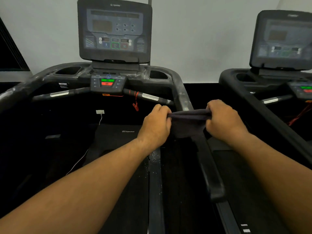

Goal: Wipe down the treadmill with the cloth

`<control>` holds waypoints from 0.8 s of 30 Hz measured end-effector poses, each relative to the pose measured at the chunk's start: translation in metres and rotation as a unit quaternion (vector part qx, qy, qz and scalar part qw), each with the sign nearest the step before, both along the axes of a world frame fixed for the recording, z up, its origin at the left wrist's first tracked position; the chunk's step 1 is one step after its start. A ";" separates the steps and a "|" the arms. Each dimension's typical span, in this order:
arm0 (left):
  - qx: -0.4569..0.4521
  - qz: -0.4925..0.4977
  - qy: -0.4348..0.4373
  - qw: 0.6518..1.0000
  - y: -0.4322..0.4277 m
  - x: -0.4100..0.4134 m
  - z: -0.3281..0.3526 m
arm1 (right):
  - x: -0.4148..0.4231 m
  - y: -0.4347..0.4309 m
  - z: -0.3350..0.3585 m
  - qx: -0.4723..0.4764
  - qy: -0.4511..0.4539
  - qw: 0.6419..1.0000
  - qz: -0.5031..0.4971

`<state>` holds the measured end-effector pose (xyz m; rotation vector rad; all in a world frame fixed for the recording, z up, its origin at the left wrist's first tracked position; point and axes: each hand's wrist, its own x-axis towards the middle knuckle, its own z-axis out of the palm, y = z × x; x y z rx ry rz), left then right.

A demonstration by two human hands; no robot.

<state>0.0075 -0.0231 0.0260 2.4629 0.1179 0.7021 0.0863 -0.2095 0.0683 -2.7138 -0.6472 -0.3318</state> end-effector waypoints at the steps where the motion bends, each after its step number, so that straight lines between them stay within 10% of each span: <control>1: 0.005 -0.016 -0.004 1.000 -0.008 0.000 -0.004 | -0.002 -0.009 -0.003 -0.013 0.005 1.000 -0.004; 7: 0.098 -0.225 0.233 0.941 -0.039 -0.017 -0.069 | -0.019 -0.058 -0.064 -0.214 0.217 0.952 0.020; 13: -0.017 -0.248 0.324 0.913 -0.045 -0.014 -0.065 | -0.018 -0.073 -0.042 -0.111 0.393 0.913 0.015; 18: -0.112 -0.089 0.245 0.959 -0.048 0.004 -0.059 | -0.028 -0.031 -0.057 0.055 0.293 0.949 -0.101; 24: -0.095 0.031 0.243 0.965 -0.027 0.020 -0.065 | -0.044 0.021 -0.109 -0.099 0.261 0.941 -0.189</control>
